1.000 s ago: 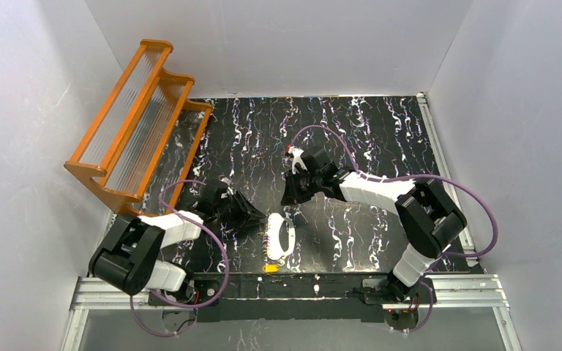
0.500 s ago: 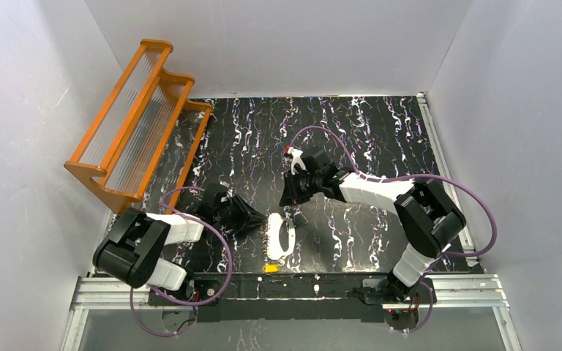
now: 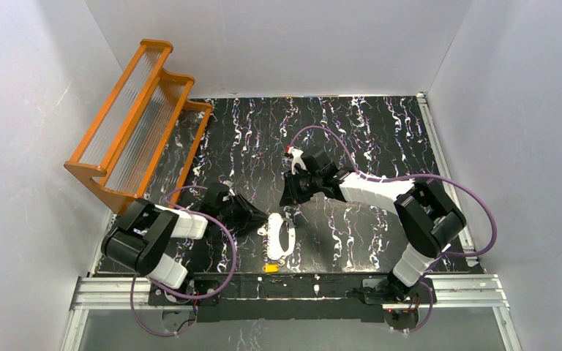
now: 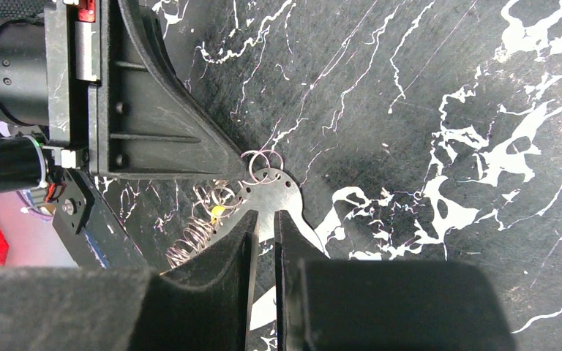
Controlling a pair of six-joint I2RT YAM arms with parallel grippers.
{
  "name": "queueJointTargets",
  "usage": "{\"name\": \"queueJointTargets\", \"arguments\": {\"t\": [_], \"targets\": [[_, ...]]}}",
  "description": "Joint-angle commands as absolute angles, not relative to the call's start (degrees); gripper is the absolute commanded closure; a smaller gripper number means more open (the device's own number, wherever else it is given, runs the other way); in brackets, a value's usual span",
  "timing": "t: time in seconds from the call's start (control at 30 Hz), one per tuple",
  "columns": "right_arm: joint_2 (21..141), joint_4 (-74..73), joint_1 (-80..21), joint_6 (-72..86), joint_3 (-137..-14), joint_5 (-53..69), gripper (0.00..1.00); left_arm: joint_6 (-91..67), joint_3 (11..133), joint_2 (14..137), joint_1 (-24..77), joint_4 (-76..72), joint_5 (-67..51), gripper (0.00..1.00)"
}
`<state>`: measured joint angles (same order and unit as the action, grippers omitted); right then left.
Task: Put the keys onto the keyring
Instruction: Pick up the keyring from the center of the board.
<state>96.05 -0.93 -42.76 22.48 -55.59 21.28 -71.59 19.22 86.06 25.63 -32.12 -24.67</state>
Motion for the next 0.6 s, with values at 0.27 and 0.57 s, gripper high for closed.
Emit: {"name": "queueJointTargets", "arguments": {"t": [0.27,0.57], "targets": [[95.56,0.09,-42.59,21.81,-56.99,22.25,0.77,-68.63,20.4,90.8,25.84,-30.85,-23.82,0.95],[92.82,-2.43,-41.62,21.46,-57.86,21.23,0.53,-52.71,31.86,85.94,25.84,-16.74,-23.53,1.0]]}}
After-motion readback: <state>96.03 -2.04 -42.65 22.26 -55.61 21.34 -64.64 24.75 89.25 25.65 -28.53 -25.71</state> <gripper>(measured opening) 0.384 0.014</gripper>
